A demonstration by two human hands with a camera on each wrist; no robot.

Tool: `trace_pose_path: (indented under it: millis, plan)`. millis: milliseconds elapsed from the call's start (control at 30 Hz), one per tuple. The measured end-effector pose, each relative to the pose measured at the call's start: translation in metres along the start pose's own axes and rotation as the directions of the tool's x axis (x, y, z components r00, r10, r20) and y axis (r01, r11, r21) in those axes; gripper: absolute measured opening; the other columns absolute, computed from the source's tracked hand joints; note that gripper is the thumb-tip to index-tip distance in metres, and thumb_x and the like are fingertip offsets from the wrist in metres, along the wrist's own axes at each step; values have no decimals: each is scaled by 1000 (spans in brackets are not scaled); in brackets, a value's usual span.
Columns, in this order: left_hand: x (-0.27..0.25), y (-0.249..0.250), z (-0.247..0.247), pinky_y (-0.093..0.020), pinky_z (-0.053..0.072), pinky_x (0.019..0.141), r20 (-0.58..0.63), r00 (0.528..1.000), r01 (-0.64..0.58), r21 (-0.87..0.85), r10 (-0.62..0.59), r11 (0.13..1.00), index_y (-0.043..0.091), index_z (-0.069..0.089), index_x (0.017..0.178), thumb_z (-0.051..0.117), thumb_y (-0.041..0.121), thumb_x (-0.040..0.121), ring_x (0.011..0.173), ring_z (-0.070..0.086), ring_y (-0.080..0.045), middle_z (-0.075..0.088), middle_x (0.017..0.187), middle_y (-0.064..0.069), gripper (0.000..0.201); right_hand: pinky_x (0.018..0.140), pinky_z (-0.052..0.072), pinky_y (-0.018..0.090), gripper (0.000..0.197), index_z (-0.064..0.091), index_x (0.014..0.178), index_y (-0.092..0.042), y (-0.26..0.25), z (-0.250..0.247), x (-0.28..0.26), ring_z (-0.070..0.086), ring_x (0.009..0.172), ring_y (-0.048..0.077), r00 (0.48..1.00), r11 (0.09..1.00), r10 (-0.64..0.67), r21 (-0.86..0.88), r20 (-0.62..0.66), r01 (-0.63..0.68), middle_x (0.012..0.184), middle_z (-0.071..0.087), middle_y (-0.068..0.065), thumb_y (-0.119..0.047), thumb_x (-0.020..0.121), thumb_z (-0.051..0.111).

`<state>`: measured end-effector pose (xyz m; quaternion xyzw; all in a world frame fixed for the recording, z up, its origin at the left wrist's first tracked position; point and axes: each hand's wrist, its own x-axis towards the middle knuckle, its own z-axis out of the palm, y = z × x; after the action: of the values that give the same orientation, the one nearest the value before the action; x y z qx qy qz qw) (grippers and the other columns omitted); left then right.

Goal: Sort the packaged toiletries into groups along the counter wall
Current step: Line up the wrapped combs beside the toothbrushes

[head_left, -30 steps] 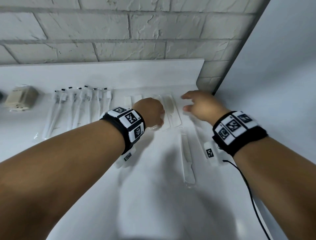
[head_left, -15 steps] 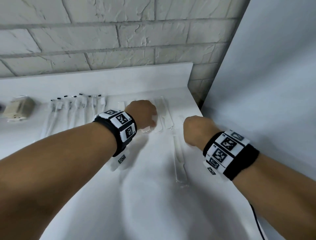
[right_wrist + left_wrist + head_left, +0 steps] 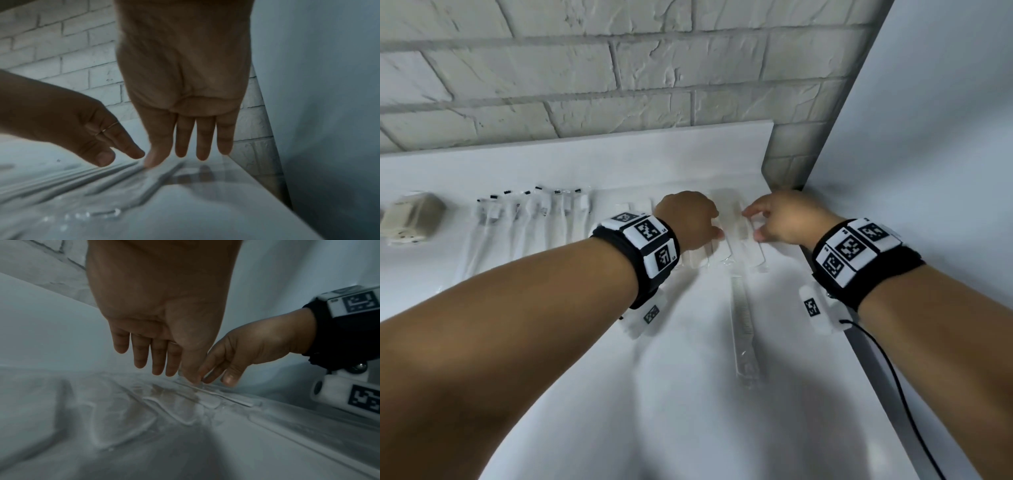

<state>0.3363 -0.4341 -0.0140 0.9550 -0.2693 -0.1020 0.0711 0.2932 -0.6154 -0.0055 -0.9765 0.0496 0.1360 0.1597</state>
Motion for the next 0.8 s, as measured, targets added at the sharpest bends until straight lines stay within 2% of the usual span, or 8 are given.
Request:
trace_pose_path:
  millis: [100, 200, 533, 633, 667, 733, 767, 800]
  plan:
    - [4, 4, 3, -34, 37, 103, 36, 999, -8, 51, 6, 999, 26, 53, 135, 58, 51, 87, 130, 44, -20, 51, 138, 3, 54, 110, 34, 32, 59, 46, 142, -28, -4, 3, 5, 38, 137, 17, 984, 963, -85, -242, 156, 122, 155, 30, -14, -24, 86, 67]
    - [6, 5, 7, -34, 38, 103, 48, 999, -9, 54, 6, 999, 28, 55, 133, 61, 51, 84, 128, 45, -20, 53, 135, 5, 54, 108, 36, 36, 60, 44, 142, -31, -4, 2, 13, 41, 135, 20, 982, 945, -122, -285, 142, 159, 155, 31, -12, -29, 87, 66]
    - [6, 5, 9, -34, 41, 100, 33, 999, 14, 34, -15, 999, 27, 59, 127, 65, 51, 82, 123, 49, -20, 57, 129, 3, 52, 107, 37, 36, 60, 44, 142, -33, -12, 3, 25, 41, 134, 21, 978, 929, -144, -319, 150, 186, 155, 31, -13, -31, 87, 66]
    - [4, 5, 9, -33, 41, 98, 30, 999, 19, 10, -19, 1000, 27, 59, 127, 66, 50, 81, 123, 49, -20, 57, 129, 3, 52, 109, 35, 35, 59, 44, 142, -26, -11, 3, 13, 41, 134, 22, 989, 975, -125, -175, 76, 137, 156, 31, -6, -28, 87, 66]
    - [3, 5, 8, -33, 42, 97, 29, 999, 20, -2, -20, 1000, 26, 61, 126, 66, 50, 82, 121, 50, -20, 58, 128, 3, 51, 105, 38, 34, 55, 49, 138, -23, -12, 2, 5, 45, 129, 24, 993, 989, -114, -101, -16, 112, 150, 39, 0, -28, 87, 66]
    - [1, 3, 8, -32, 42, 96, 19, 999, 26, -31, -26, 999, 26, 62, 124, 66, 49, 82, 120, 51, -20, 58, 127, 3, 49, 87, 45, 32, 36, 59, 118, -18, -24, 0, -16, 56, 107, 25, 976, 995, -81, -72, -201, 67, 123, 56, 6, -35, 86, 66]
    - [-1, 2, 8, -31, 41, 97, 13, 1000, 28, -42, -28, 999, 26, 61, 125, 65, 49, 82, 121, 50, -19, 57, 128, 4, 48, 78, 45, 30, 32, 59, 105, -19, -32, 0, -30, 57, 96, 24, 981, 993, -55, -114, -188, 34, 107, 59, 4, -43, 85, 65]
    - [-2, 2, 8, -31, 40, 98, 4, 1000, 27, -42, -27, 999, 27, 60, 126, 64, 48, 83, 123, 49, -19, 56, 130, 4, 48, 72, 43, 29, 35, 56, 97, -20, -41, 3, -44, 56, 88, 22, 994, 987, -22, -159, -104, 5, 96, 57, 1, -51, 83, 63]
